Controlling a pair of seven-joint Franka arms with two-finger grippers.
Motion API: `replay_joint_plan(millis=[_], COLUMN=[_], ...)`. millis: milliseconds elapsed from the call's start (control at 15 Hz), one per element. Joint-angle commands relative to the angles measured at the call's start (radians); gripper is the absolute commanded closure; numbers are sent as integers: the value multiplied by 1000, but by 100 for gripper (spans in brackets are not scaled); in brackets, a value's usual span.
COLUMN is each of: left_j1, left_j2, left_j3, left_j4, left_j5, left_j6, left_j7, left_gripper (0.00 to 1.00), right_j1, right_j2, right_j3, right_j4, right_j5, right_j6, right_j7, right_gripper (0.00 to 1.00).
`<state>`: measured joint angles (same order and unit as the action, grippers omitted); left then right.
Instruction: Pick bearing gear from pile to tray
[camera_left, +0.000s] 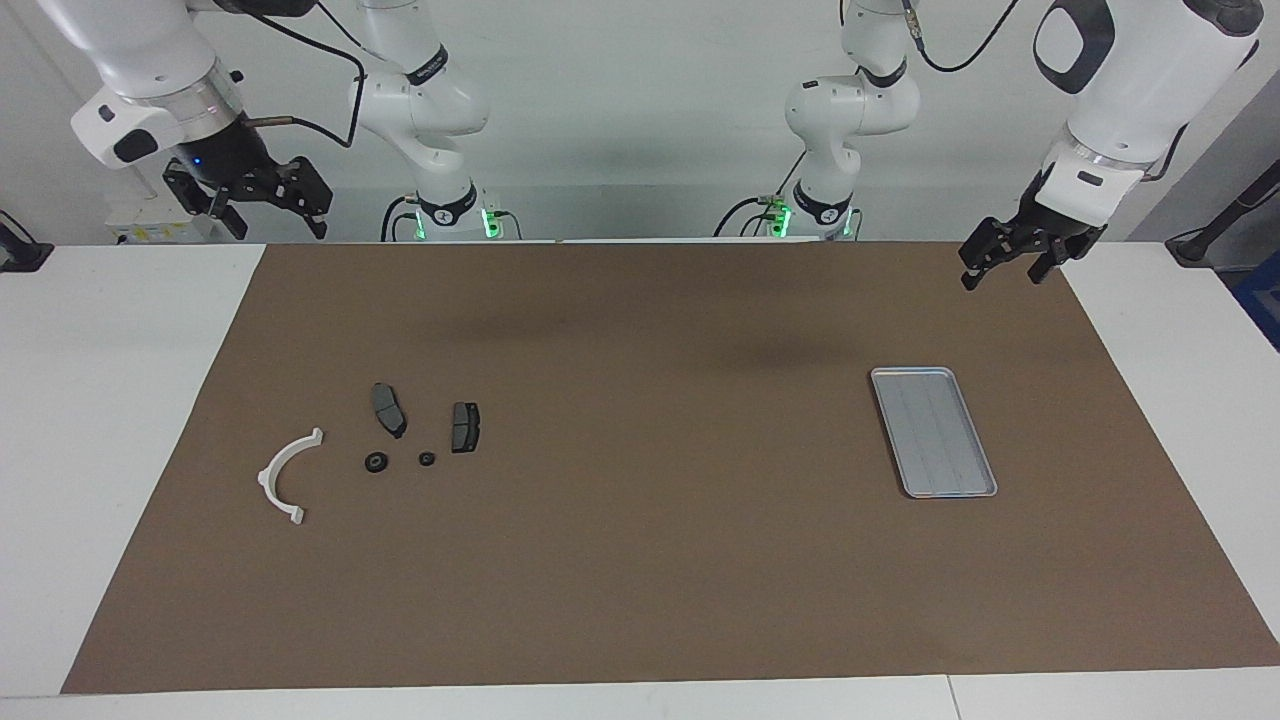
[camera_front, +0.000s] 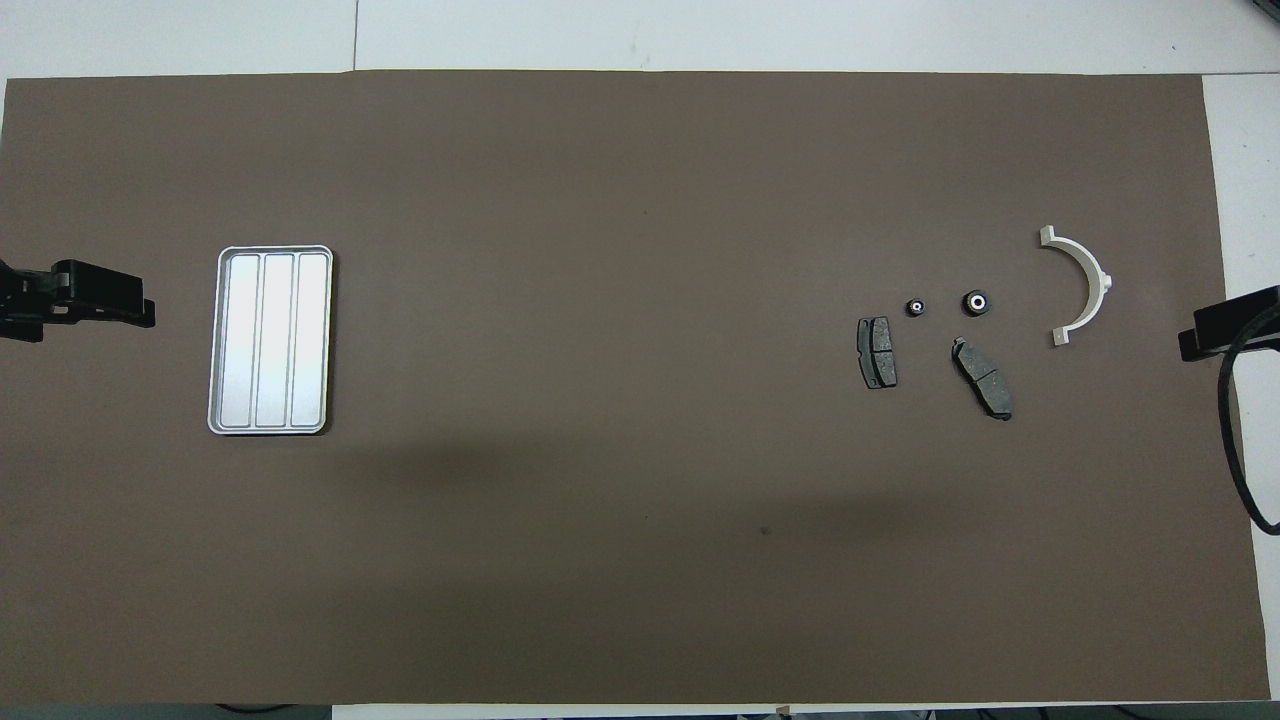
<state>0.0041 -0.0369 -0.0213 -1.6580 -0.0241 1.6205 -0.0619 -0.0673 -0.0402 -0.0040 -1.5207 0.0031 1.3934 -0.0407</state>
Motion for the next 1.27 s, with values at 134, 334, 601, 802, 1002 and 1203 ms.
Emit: replay_joint_plan(millis=[134,334,601,802,1002,1203], left_j1=[-6,-6,-6,-6,-6,-6], left_j2=[-6,-6,-6,-6,-6,-6], left_j3=[4,4,4,4,4,4], left_j4=[4,4,4,4,4,4], left_j5=[-13,-13,-13,-13,-13,-13], left_j6=[-8,-8,-8,-8,-8,-8], left_j7=[-1,-1,-1,-1,-1,-1], left_gripper=[0,0,0,0,0,0], right_j1=[-6,-9,-11,-9,-9,-8], right_j2=[-23,-24,-32,-35,-35,-27], right_j3=[7,7,7,7,6,7], right_j4=[-30,-30,-30,-30,-32,-30], right_j5=[-8,-6,-15,-18,-18,-20], right_j6=[13,19,26,53,52,68], right_j7=[12,2,-45,-48,-51,-65], right_gripper=[0,0,0,0,0,0])
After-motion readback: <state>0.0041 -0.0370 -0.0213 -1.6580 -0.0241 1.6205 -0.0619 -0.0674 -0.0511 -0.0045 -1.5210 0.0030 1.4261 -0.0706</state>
